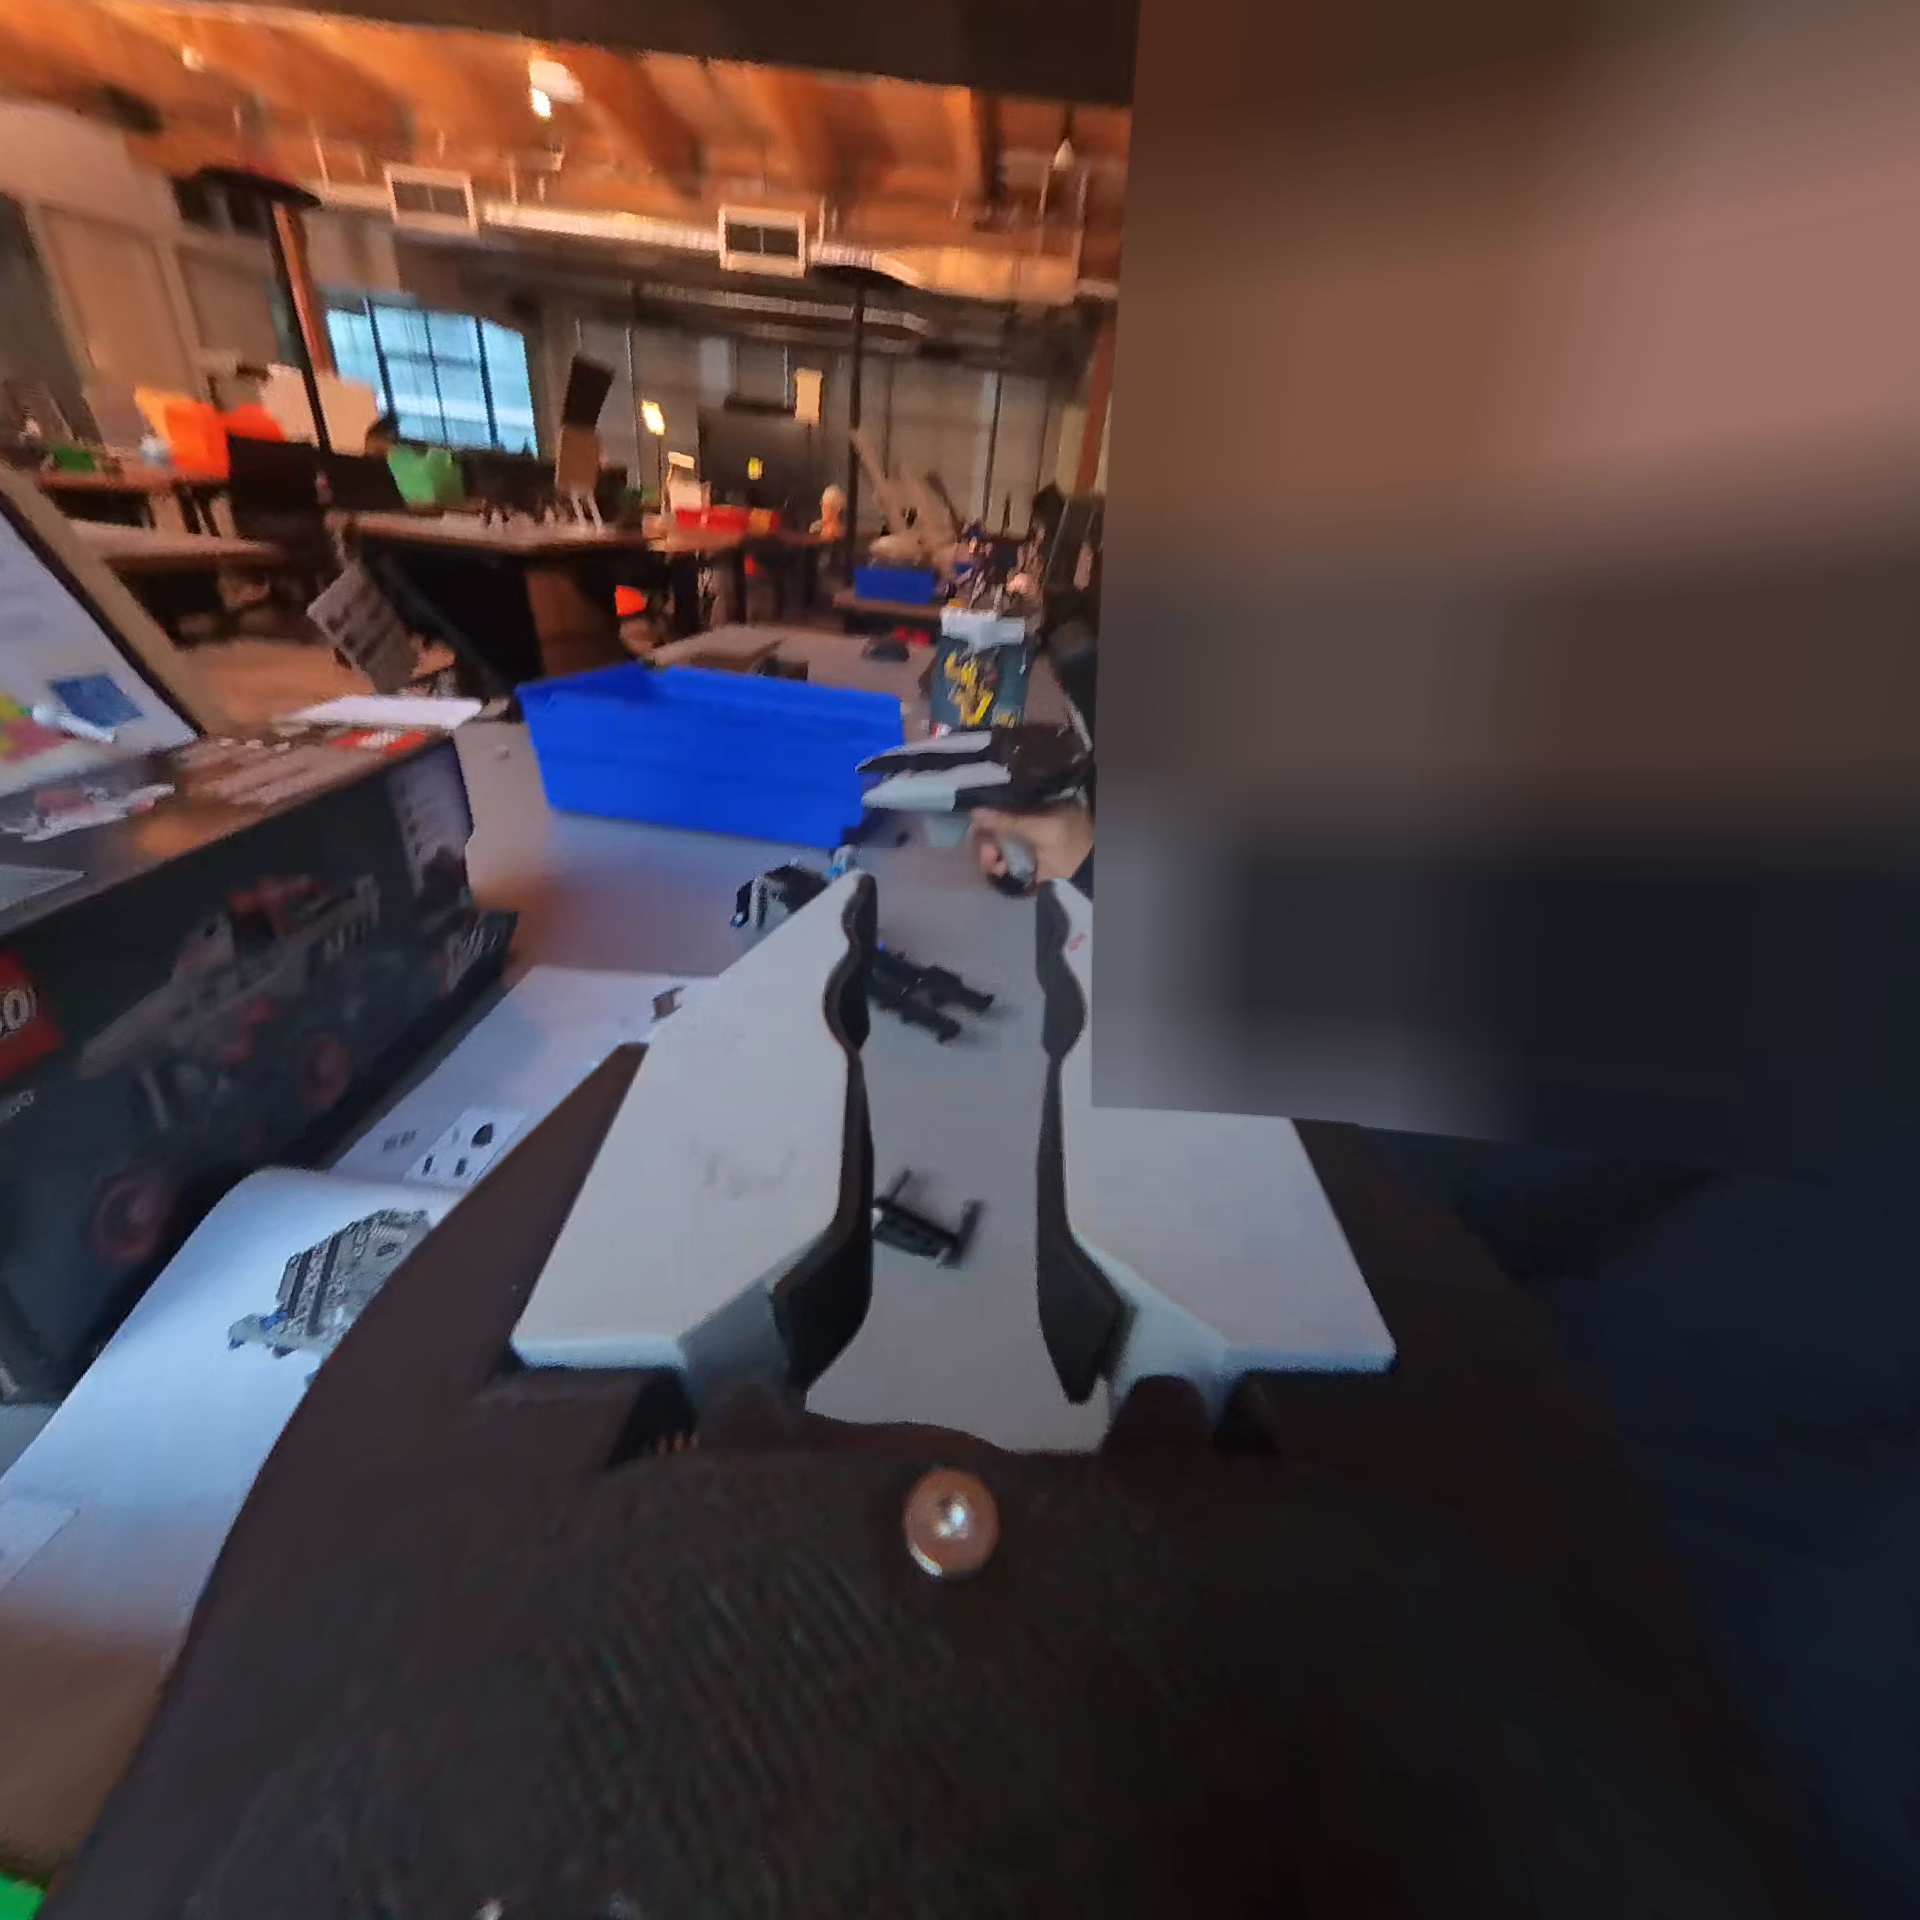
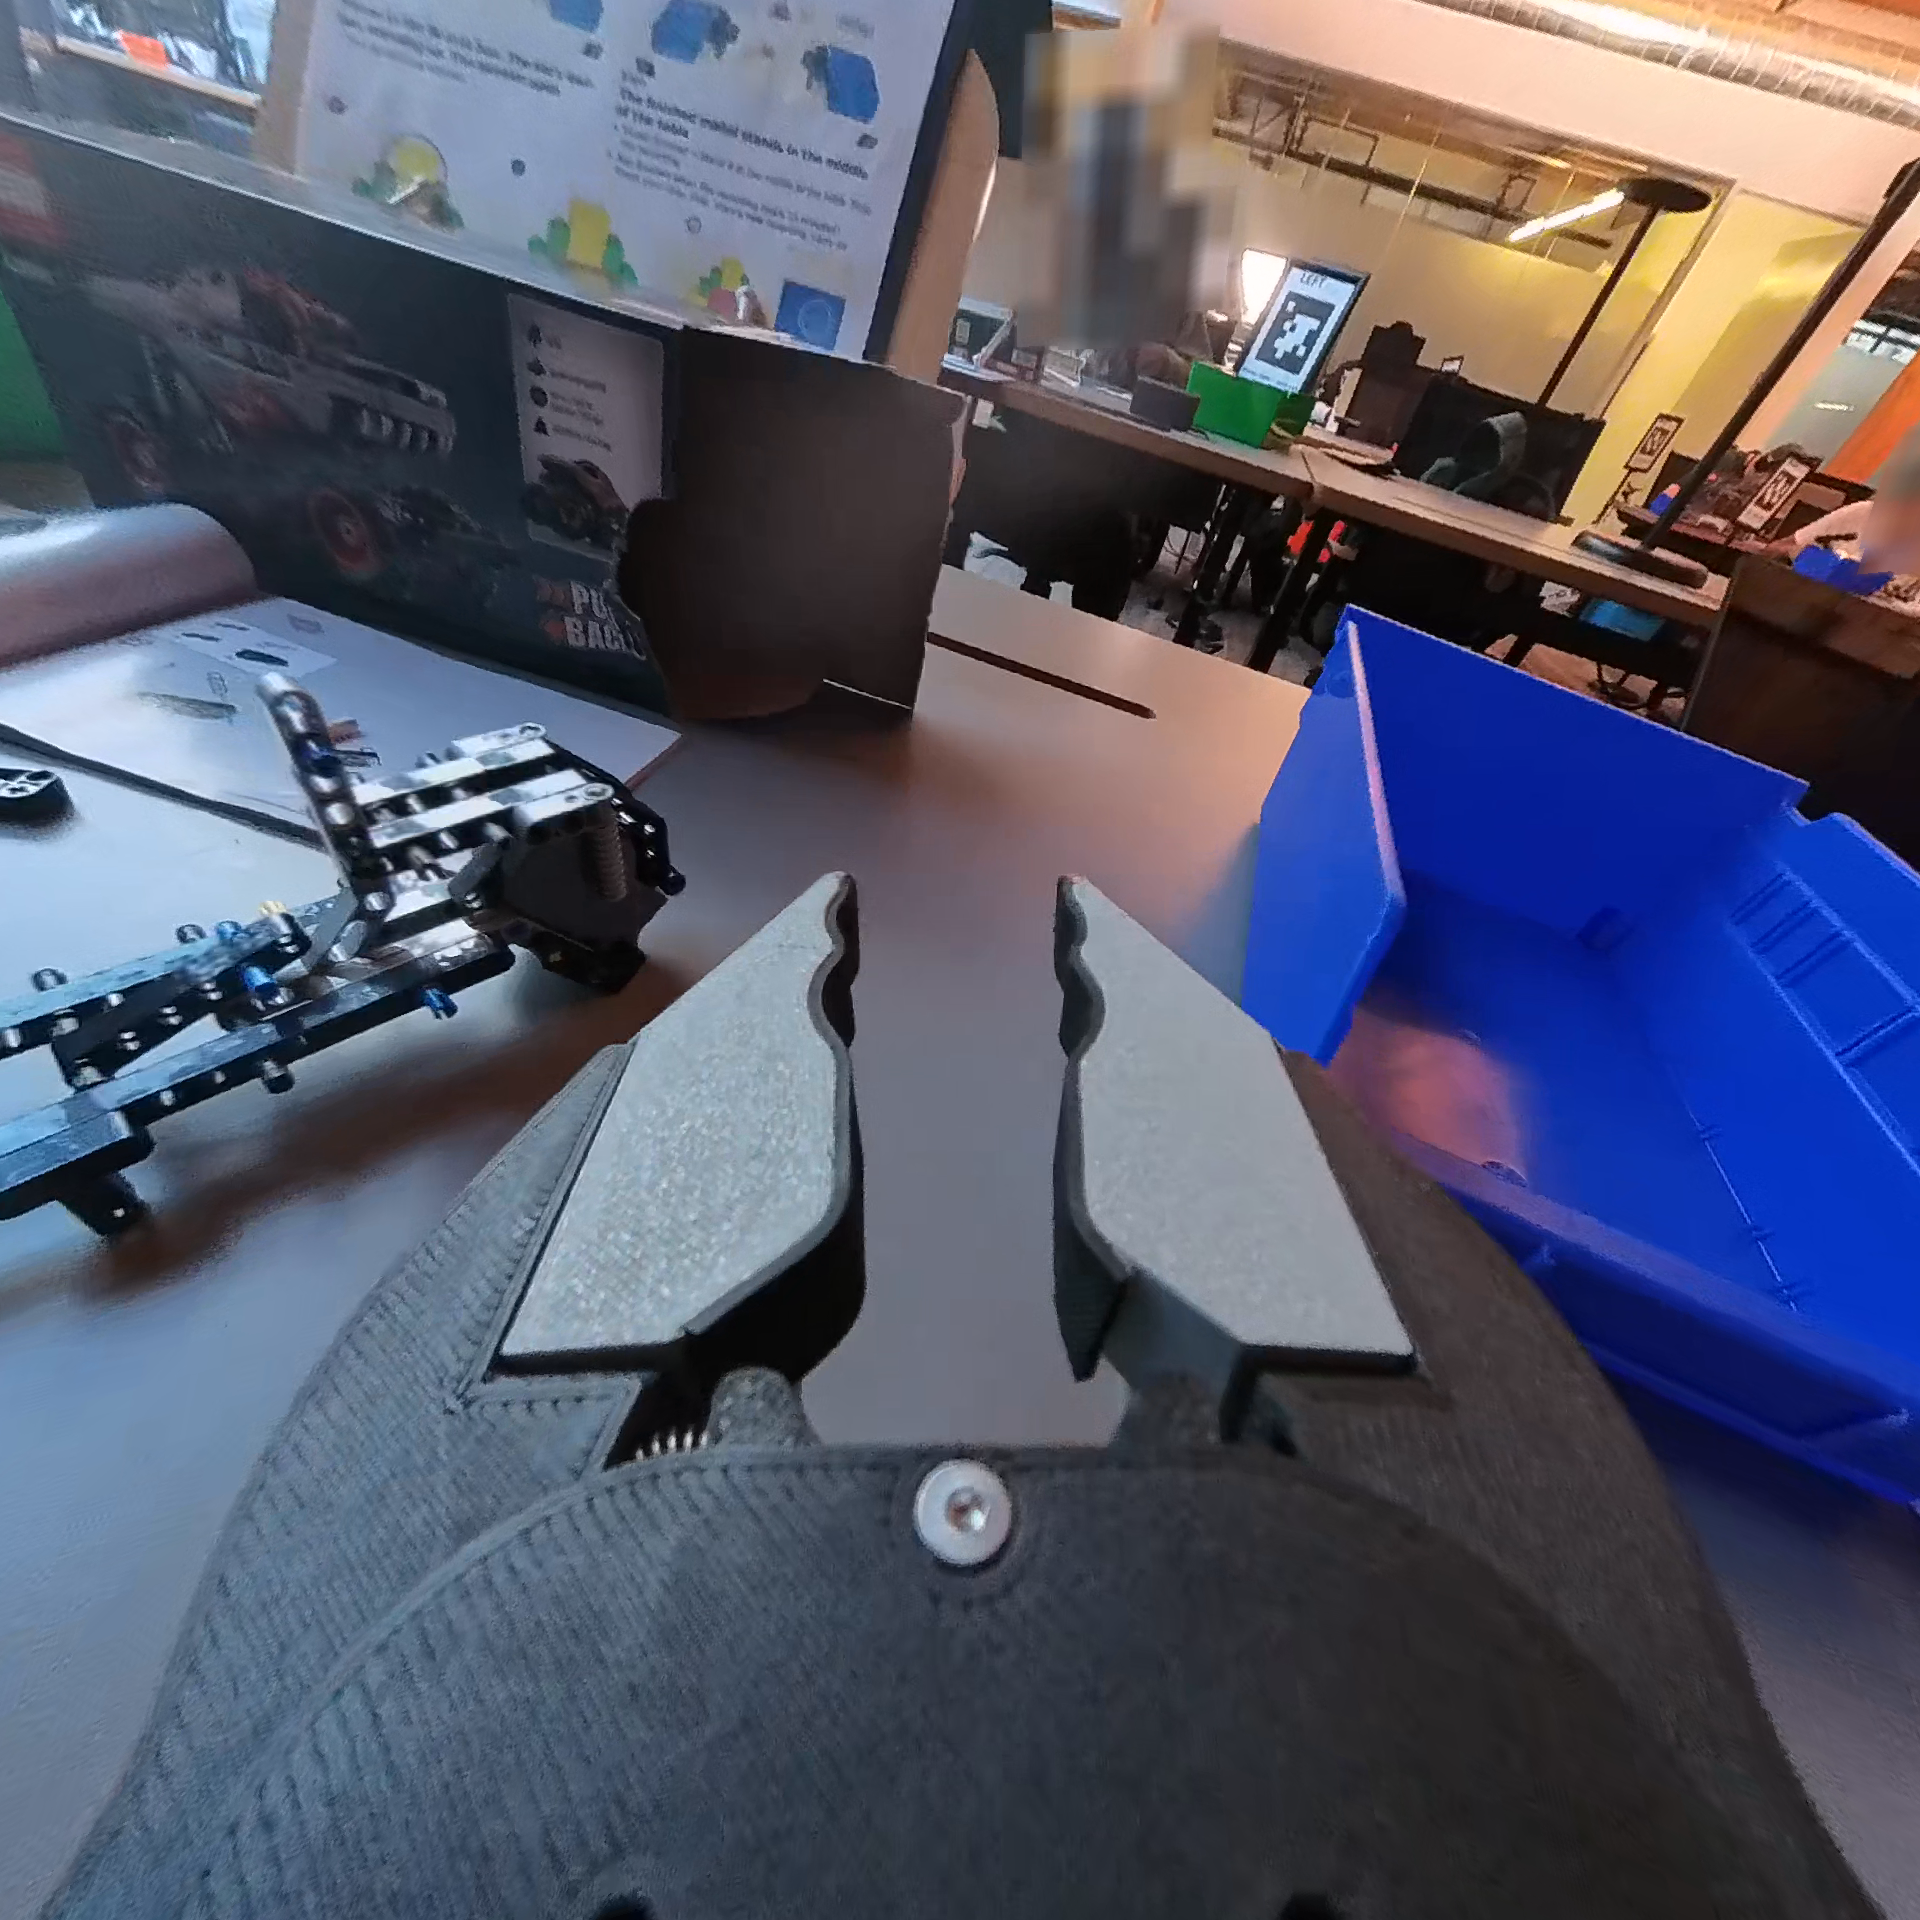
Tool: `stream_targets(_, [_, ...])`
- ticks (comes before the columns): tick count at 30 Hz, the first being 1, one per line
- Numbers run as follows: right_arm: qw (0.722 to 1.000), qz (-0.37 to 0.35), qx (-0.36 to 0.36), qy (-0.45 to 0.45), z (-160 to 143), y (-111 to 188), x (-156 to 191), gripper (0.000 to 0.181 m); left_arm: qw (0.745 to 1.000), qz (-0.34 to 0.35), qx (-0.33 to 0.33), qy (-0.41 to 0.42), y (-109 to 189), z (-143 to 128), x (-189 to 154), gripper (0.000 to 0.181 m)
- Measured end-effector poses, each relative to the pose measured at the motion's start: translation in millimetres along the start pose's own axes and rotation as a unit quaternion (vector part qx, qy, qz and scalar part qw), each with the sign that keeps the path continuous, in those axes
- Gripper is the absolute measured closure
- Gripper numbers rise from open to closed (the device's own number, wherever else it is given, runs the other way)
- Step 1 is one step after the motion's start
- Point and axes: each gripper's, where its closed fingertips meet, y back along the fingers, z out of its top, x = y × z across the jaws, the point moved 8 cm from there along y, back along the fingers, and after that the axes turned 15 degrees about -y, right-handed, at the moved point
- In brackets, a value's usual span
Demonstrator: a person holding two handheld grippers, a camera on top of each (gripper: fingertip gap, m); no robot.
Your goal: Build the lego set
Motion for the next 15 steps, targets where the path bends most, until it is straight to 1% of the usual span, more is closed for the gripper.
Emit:
stream_targets(1, [1.0,0.001,-0.003,0.004,0.1,1.4,2.5,0.145,1.0,0.004,-0.008,0.007,4.0,3.2,-2.8,0.157])
stream_targets(2, [1.0,0.004,-0.005,0.009,0.2,2.7,5.7,0.145,1.0,0.012,0.002,0.016,6.3,2.5,-4.0,0.158])
stream_targets(3, [1.0,0.006,-0.005,0.015,0.1,3.9,8.8,0.144,0.999,0.024,0.026,0.021,7.1,-1.1,-4.4,0.156])
stream_targets(5, [0.999,0.007,-0.002,0.033,-1.0,5.0,14.4,0.143,0.993,0.073,0.088,0.033,7.1,-13.6,-2.4,0.156])
stream_targets(6, [0.999,0.008,0.001,0.042,-1.8,5.0,17.3,0.143,0.986,0.096,0.13,0.041,7.0,-21.7,-1.1,0.154])
stream_targets(8, [0.998,0.013,0.007,0.056,-3.3,4.0,22.4,0.142,0.971,0.116,0.204,0.041,6.4,-37.1,-3.8,0.144])
stream_targets(10, [0.997,0.017,0.014,0.068,-4.8,2.8,25.9,0.141,0.958,0.134,0.25,0.028,4.4,-49.0,-7.9,0.145])
stream_targets(12, [0.997,0.018,0.017,0.075,-5.6,2.4,27.9,0.141,0.953,0.128,0.274,0.021,-0.7,-57.0,-13.7,0.145])
stream_targets(15, [0.997,0.017,0.014,0.078,-4.9,3.7,28.5,0.141,0.95,0.095,0.296,0.033,-11.0,-68.5,-20.5,0.145])
